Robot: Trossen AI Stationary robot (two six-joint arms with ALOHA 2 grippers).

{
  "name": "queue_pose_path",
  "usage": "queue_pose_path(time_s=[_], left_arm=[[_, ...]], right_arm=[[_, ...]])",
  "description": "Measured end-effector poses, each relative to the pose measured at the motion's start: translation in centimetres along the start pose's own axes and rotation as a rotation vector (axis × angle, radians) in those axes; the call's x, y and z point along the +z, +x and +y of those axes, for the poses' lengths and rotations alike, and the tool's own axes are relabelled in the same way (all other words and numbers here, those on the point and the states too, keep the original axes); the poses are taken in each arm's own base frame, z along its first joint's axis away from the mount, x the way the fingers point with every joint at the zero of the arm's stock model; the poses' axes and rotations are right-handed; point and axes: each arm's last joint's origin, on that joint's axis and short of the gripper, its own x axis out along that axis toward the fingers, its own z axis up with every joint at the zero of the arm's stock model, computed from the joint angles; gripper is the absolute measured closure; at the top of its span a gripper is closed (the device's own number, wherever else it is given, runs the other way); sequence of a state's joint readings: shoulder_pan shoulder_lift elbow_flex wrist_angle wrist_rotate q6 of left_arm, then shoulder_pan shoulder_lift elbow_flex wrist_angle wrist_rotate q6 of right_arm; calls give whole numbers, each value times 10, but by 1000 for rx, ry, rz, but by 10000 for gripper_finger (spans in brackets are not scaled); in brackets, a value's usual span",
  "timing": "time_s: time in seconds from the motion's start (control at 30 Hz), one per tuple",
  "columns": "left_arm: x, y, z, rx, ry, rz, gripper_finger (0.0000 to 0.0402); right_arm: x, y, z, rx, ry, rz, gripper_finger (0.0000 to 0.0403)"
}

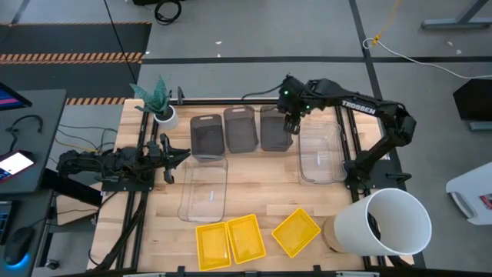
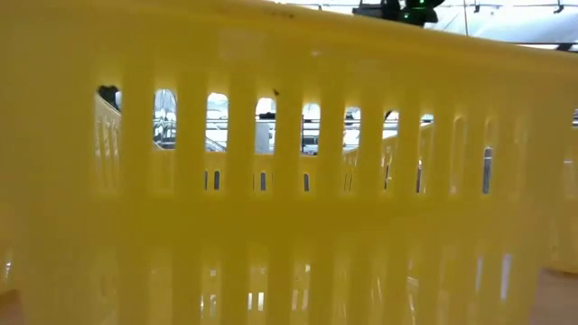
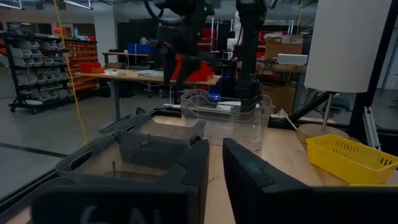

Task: Stack baskets by color
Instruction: Stack the right black bin on top of the middle black bin

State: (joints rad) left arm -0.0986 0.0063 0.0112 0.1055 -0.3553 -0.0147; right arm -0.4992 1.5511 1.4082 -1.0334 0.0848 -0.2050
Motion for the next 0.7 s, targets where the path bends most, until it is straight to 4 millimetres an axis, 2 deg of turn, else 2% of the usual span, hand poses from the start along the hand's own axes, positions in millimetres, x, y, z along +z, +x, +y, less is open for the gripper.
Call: queue_pose_path(time_s=[0.47, 0.57, 0.7], left_arm=[[0, 0, 0, 0, 0, 0, 346], [0, 0, 0, 0, 0, 0, 350], [0, 0, 0, 0, 0, 0, 349]], right_arm=[[17, 57, 57, 110, -106, 143, 238], [19, 65, 66, 120, -116, 172, 238], [26, 64, 74, 156, -130, 158, 229]])
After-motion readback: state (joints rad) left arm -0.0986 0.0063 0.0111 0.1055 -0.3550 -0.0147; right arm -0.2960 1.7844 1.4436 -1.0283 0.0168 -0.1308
